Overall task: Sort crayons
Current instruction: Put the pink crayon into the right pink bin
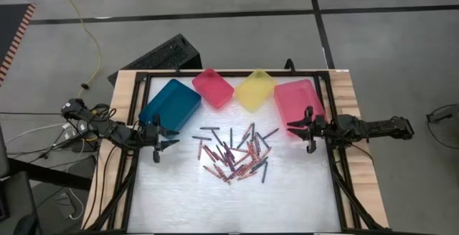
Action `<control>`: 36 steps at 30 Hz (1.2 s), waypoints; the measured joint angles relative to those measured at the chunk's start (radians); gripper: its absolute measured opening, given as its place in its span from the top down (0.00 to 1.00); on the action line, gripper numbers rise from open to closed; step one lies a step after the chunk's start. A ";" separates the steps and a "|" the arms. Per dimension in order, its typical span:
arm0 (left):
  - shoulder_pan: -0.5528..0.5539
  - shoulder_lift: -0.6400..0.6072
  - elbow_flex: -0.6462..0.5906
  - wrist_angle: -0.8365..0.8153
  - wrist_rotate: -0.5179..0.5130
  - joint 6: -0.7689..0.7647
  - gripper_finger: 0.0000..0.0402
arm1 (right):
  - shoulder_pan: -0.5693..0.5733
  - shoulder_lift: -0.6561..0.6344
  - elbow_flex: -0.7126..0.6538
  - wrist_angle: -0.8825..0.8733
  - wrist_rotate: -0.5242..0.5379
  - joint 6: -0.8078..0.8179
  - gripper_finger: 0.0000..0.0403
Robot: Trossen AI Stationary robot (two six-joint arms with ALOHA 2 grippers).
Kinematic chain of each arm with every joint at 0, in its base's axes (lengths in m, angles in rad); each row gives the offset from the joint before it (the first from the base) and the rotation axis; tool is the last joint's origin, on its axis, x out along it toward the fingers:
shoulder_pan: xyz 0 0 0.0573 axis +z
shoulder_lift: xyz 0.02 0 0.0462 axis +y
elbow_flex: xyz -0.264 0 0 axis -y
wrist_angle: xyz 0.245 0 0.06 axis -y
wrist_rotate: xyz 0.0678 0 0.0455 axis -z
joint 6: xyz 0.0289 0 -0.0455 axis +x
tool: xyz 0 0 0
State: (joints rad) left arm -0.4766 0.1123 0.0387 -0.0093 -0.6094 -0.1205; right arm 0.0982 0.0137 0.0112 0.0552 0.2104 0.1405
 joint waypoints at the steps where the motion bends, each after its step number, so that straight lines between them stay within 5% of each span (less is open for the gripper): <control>1: 0.000 0.000 0.000 0.002 0.000 -0.020 0.68 | 0.000 0.000 0.000 0.002 0.000 0.020 0.73; 20: 0.000 -0.001 -0.003 0.050 -0.003 -0.293 0.68 | -0.004 0.000 -0.001 0.047 0.007 0.116 0.73; 30: 0.000 -0.002 -0.001 0.035 -0.160 -0.289 0.68 | -0.005 0.000 -0.001 0.047 0.083 0.113 0.73; 36: 0.000 -0.001 0.000 0.003 -0.167 -0.345 0.68 | -0.005 0.000 0.000 0.042 0.083 0.113 0.73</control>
State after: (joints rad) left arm -0.4763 0.1112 0.0391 -0.0059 -0.7761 -0.4652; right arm 0.0937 0.0135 0.0109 0.0972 0.2932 0.2539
